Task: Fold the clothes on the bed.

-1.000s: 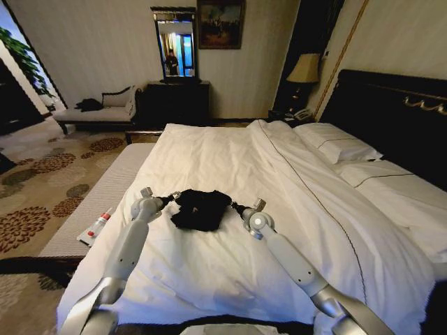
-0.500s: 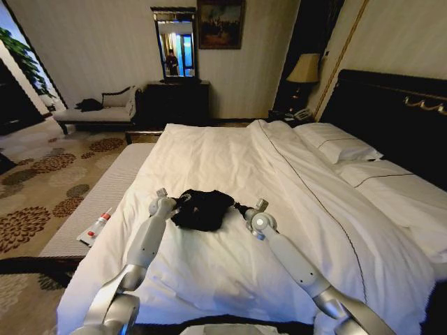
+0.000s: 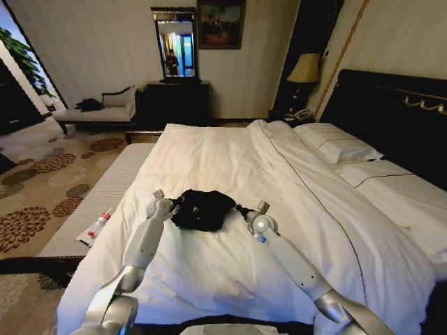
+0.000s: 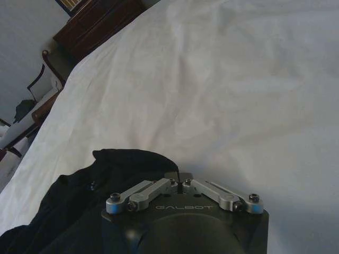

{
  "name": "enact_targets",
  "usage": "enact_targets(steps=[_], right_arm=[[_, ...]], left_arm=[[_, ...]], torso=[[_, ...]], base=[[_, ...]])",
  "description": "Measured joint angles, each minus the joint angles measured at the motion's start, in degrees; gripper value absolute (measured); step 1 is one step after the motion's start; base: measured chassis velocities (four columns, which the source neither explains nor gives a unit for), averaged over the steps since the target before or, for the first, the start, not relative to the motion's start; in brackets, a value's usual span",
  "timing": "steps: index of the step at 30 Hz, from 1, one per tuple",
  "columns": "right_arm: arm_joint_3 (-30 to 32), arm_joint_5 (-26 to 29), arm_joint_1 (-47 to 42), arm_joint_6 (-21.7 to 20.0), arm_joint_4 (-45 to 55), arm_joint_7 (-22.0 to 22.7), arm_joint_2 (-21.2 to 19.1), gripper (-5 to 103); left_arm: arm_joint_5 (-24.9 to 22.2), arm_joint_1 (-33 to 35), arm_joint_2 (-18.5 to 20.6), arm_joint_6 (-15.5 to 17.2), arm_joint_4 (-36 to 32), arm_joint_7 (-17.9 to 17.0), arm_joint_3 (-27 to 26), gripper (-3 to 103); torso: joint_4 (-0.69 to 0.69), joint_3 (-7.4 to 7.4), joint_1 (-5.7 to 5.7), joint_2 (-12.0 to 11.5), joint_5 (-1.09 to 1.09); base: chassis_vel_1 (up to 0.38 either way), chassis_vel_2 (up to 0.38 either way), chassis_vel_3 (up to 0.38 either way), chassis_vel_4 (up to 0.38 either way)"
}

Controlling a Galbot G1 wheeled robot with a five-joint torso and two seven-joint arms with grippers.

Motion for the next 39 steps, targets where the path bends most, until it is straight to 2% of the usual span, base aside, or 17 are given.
enact_targets(steps=[2, 6, 14, 17, 18, 20, 22, 23, 28, 30, 33, 35, 36, 37, 39], right_arm=[[0.2, -0.11, -0.17, 0.04, 0.18, 0.01, -0.2, 0], [0.39, -0.37, -0.43, 0.52, 0.62, 0.07, -0.59, 0], [2.0, -1.62, -0.86, 2.24, 3.89, -0.61, -3.27, 0], [4.17, -2.88, -1.35, 4.4, 8.31, -4.82, -6.72, 0], [5.41, -3.26, -1.9, 5.72, 10.63, -7.54, -8.4, 0], [6.17, -3.52, -2.29, 6.46, 11.82, -9.0, -9.17, 0], [9.33, -4.08, -4.07, 9.14, 16.26, -13.7, -11.47, 0], [9.33, -4.08, -4.07, 9.14, 16.26, -13.7, -11.47, 0], [19.24, -2.35, -8.2, 13.63, 26.59, -21.19, -16.12, 0], [20.26, -1.9, -8.56, 13.91, 27.72, -21.68, -16.59, 0], [28.88, 3.78, -11.23, 14.84, 37.55, -23.46, -20.93, 0], [29.76, 4.46, -11.51, 14.93, 38.61, -23.5, -21.54, 0], [32.0, 5.87, -12.21, 15.24, 41.08, -23.53, -23.11, 0], [36.18, 7.49, -13.84, 15.7, 44.62, -23.51, -25.68, 0], [43.0, 8.76, -17.07, 15.78, 48.83, -23.48, -28.69, 0]], left_arm=[[-0.01, 0.47, 0.22, 0.0, -0.43, 0.0, -0.15, 3], [-0.07, 0.76, 0.7, -0.13, -0.9, 0.16, -0.4, 1], [-2.61, 0.8, 4.95, -1.28, -6.7, 0.87, 0.03, 1], [-5.09, 1.01, 7.67, -1.84, -13.35, 0.45, -0.5, 1], [-6.78, 1.16, 8.75, -2.01, -16.69, -0.08, -1.03, 1], [-7.92, 1.25, 9.34, -2.09, -18.58, -0.48, -1.47, 1], [-11.52, 1.51, 11.24, -2.31, -23.82, -1.57, -3.03, 1], [-11.52, 1.51, 11.24, -2.31, -23.82, -1.57, -3.03, 1], [-20.98, 1.6, 16.26, -2.57, -35.72, -4.66, -7.41, 1], [-21.9, 1.6, 16.9, -2.6, -36.96, -4.85, -7.9, 1], [-28.97, 2.08, 23.4, -3.68, -45.32, -5.94, -12.12, 1], [-29.8, 2.2, 24.27, -3.81, -46.17, -6.01, -12.68, 1], [-31.91, 2.55, 26.49, -4.16, -48.11, -6.26, -14.25, 1], [-34.98, 3.43, 29.96, -4.56, -51.46, -6.45, -17.66, 1], [-38.38, 5.15, 33.81, -4.83, -55.71, -6.59, -22.83, 1]], torso=[[0.0, 0.0, 0.0, 0.0, 0.0], [-0.01, 0.0, 0.0, 0.0, 0.0], [0.0, 0.0, 0.0, 0.0, 0.0], [-0.01, 0.0, 0.01, 0.0, 0.01], [-0.01, 0.0, 0.01, 0.0, 0.01], [-0.01, 0.0, 0.01, 0.0, 0.0], [-0.01, -0.01, 0.0, 0.0, 0.0], [-0.01, -0.01, 0.0, 0.0, 0.0], [-0.01, 0.0, 0.0, 0.0, 0.0], [-0.01, -0.01, 0.0, 0.0, 0.0], [-0.02, -0.01, 0.0, 0.01, 0.0], [-0.02, -0.01, 0.0, 0.01, -0.01], [-0.02, -0.01, 0.0, 0.01, -0.01], [0.0, -0.01, 0.0, 0.01, -0.01], [0.02, -0.02, 0.0, 0.01, -0.01]], base=[[0.0, 0.0, 0.0, 0.0], [0.0, 0.0, 0.0, 0.0], [0.0, 0.0, 0.0, 0.0], [0.0, 0.0, 0.0, 0.0], [0.0, 0.0, 0.0, 0.0], [0.0, 0.0, 0.0, 0.0], [0.0, 0.0, 0.0, 0.0], [0.0, 0.0, 0.0, 0.0], [0.0, 0.0, 0.0, 0.0], [0.0, 0.0, 0.0, 0.0], [0.0, 0.0, 0.0, 0.0], [0.0, 0.0, 0.0, 0.0], [0.0, 0.0, 0.0, 0.0], [0.0, 0.0, 0.0, 0.0], [0.0, 0.0, 0.0, 0.0]])
